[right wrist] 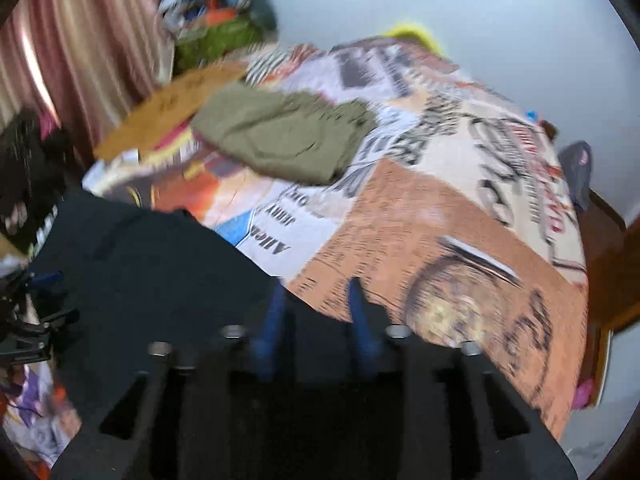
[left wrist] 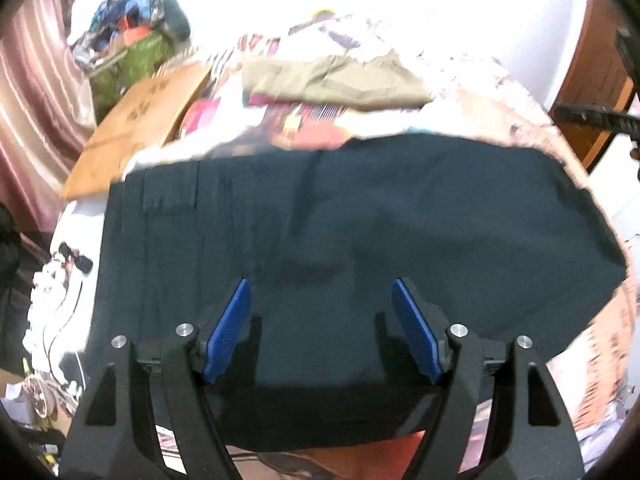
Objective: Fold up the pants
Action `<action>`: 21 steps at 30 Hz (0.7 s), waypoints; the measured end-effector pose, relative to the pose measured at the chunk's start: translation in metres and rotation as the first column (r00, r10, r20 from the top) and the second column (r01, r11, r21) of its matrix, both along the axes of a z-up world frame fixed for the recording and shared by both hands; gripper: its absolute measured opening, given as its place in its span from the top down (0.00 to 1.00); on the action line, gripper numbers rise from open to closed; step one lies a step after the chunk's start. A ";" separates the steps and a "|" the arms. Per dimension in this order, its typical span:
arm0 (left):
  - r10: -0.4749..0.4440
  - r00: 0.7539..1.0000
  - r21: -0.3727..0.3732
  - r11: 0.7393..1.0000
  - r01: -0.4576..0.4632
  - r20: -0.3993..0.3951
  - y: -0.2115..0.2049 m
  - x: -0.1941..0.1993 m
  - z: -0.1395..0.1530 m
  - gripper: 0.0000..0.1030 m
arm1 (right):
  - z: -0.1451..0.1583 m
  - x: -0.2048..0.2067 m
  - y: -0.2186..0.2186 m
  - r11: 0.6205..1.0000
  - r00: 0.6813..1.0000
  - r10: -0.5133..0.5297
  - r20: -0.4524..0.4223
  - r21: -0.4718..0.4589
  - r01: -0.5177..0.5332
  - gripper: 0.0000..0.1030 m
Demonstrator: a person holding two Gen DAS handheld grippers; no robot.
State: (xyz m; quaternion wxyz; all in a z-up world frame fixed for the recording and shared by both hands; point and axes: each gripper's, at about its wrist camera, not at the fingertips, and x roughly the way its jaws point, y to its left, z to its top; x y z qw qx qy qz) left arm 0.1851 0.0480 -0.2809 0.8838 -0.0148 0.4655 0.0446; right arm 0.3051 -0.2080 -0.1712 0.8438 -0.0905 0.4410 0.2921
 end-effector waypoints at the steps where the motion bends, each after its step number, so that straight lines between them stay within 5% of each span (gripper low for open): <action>1: -0.011 1.000 -0.001 1.000 0.012 0.022 -0.006 0.001 0.010 0.28 | 0.008 -0.008 -0.012 1.000 1.000 -0.022 0.017 0.011 0.021 0.56; 10: -0.153 0.982 -0.016 0.988 0.156 0.110 -0.076 0.024 0.057 0.26 | 0.037 -0.081 -0.101 0.979 0.976 -0.199 0.094 0.074 0.192 0.37; 16: -0.268 0.958 -0.040 0.961 0.273 0.099 -0.142 0.043 0.055 0.26 | 0.011 -0.124 -0.142 0.947 0.943 -0.321 0.083 0.058 0.317 0.28; 21: -0.369 0.927 -0.031 0.928 0.371 0.063 -0.201 0.053 0.042 0.26 | -0.029 -0.154 -0.173 0.899 0.906 -0.421 -0.040 0.111 0.423 0.27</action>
